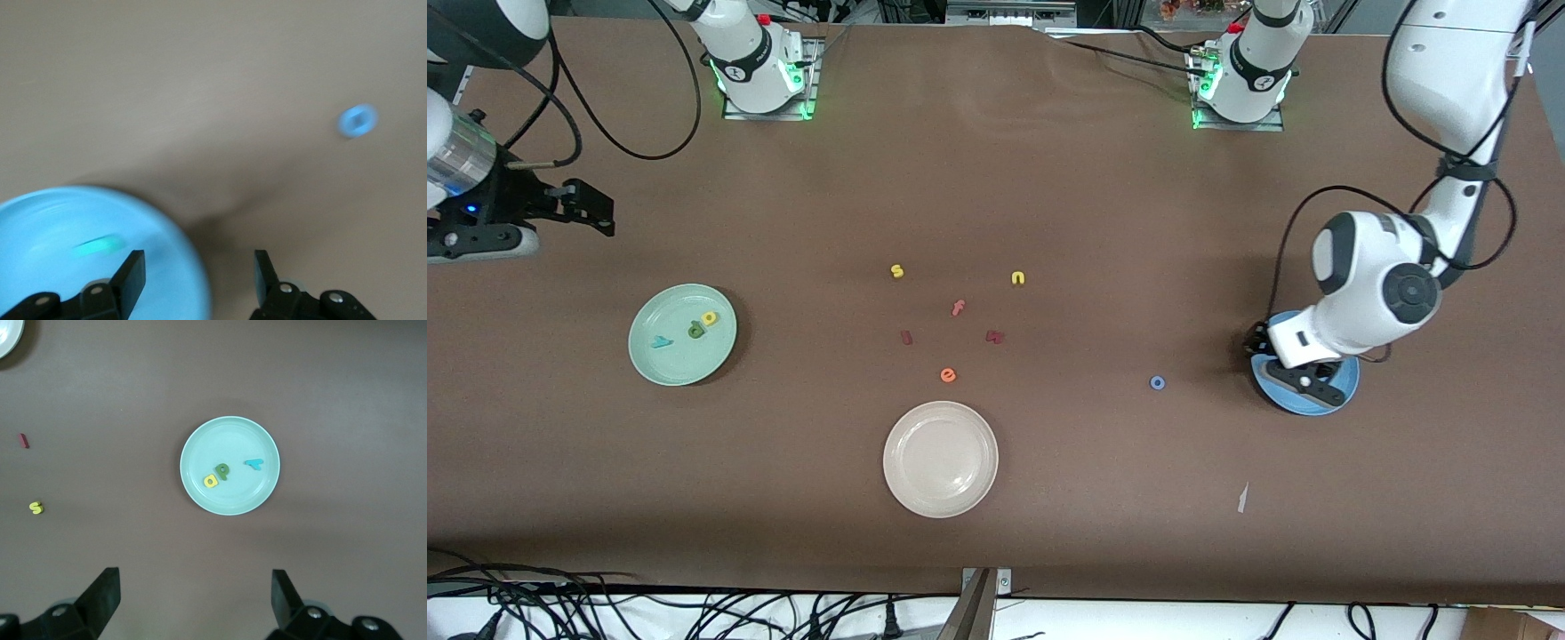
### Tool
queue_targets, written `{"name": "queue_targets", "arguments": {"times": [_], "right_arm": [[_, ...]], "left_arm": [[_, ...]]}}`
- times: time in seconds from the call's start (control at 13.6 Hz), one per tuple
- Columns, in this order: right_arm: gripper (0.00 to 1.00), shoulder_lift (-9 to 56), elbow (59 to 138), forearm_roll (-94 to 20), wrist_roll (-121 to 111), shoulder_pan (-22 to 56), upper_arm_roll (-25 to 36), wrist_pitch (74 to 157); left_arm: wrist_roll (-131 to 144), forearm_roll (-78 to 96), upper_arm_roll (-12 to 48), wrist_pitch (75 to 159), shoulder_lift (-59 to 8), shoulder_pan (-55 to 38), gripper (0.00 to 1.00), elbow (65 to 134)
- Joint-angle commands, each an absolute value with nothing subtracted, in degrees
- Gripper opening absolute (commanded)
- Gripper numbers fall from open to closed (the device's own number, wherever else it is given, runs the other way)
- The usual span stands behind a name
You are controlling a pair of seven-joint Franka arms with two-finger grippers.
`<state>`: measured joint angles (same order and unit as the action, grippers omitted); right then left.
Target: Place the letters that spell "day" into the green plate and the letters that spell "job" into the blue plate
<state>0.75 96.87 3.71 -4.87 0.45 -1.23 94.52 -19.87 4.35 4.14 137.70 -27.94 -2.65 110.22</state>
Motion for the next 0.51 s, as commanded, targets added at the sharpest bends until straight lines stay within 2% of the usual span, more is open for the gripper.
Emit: {"name": "queue_targets", "arguments": {"times": [0.0,0.44], "right_arm": [[1.0,1.4,95.1,2.0,-5.1,0.4,-1.0,92.8],[1.0,2.4,94.7,1.8,-6.2,3.4,2.9,92.9]], "left_arm": [[-13.3,8.2,4.0,140.1,-32.7,-8.8,0.74,105.8],[-5.6,8.3,4.0,146.5,-40.2,-14.7,0.74,100.4]]}}
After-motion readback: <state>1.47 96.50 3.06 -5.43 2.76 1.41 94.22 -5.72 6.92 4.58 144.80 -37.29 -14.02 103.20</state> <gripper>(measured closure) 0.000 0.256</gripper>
